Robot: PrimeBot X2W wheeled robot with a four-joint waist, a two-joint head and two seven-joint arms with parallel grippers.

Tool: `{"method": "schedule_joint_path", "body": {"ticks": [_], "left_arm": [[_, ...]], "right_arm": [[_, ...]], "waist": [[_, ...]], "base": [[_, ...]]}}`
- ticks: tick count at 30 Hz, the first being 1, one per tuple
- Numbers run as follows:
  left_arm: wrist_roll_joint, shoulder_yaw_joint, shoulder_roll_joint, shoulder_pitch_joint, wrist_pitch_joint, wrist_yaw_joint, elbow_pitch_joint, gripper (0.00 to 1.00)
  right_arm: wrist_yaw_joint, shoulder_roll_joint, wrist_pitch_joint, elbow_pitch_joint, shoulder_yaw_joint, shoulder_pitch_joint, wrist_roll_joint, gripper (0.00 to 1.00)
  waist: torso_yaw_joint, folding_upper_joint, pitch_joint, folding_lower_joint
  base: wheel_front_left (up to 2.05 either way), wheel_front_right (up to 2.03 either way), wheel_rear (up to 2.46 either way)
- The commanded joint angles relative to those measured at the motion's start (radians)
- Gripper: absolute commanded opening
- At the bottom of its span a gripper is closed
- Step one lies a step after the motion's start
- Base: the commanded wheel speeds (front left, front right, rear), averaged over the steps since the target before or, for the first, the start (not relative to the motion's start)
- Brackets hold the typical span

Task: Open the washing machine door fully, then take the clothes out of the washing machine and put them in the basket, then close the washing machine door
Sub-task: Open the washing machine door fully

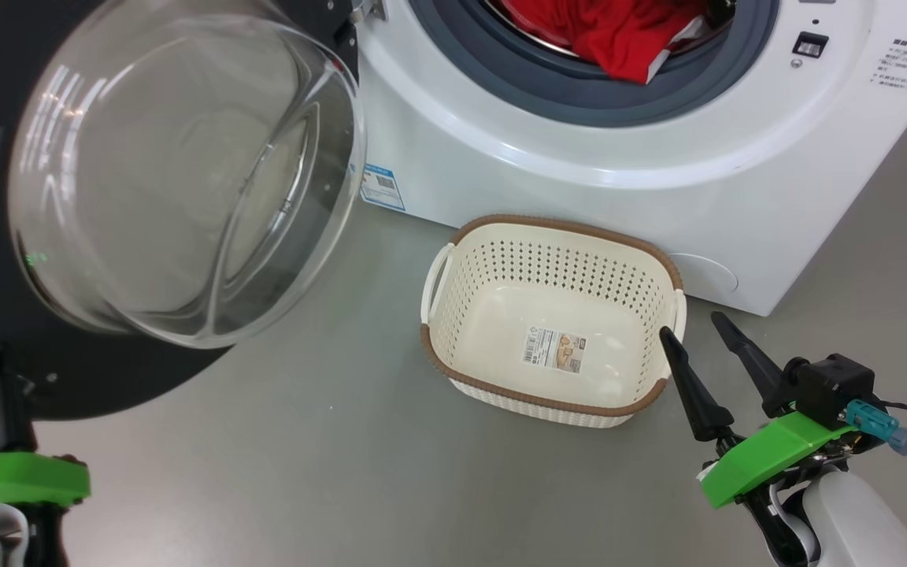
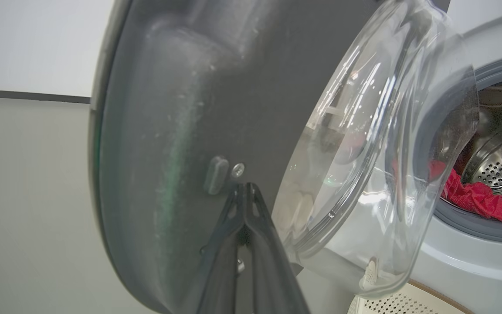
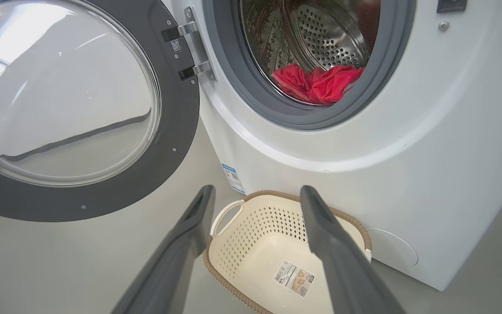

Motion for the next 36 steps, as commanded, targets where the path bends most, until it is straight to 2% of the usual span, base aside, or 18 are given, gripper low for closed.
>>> {"method": "schedule_joint_path", "body": {"ticks": [1,27,36], "left_arm": [[0.016,0.059,0.066,-0.043,-0.006,0.006,-0.004,0.0],[0.09,0.183,0.161,-0.231,-0.006,0.006,0.249,0.0],[0.082,0.184,0.133,-0.215,-0.006,0.006,0.237,0.0]], "right_arm": [[0.002,-0.001,-0.012,-0.021,0.026,-0.018,-0.018,1.0],[0.002,-0.007,-0.012,-0.018,0.047,-0.057,-0.023,1.0],[0.002,-0.005,-0.012,-0.016,0.041,-0.053,-0.025,1.0]], "waist": [[-0.002,-0.0001,0.006,0.0],[-0.049,-0.0001,0.054,0.0],[-0.046,-0.0001,0.046,0.0]], "base": [[0.0,0.0,0.0],[0.0,0.0,0.0],[0.0,0.0,0.0]]}}
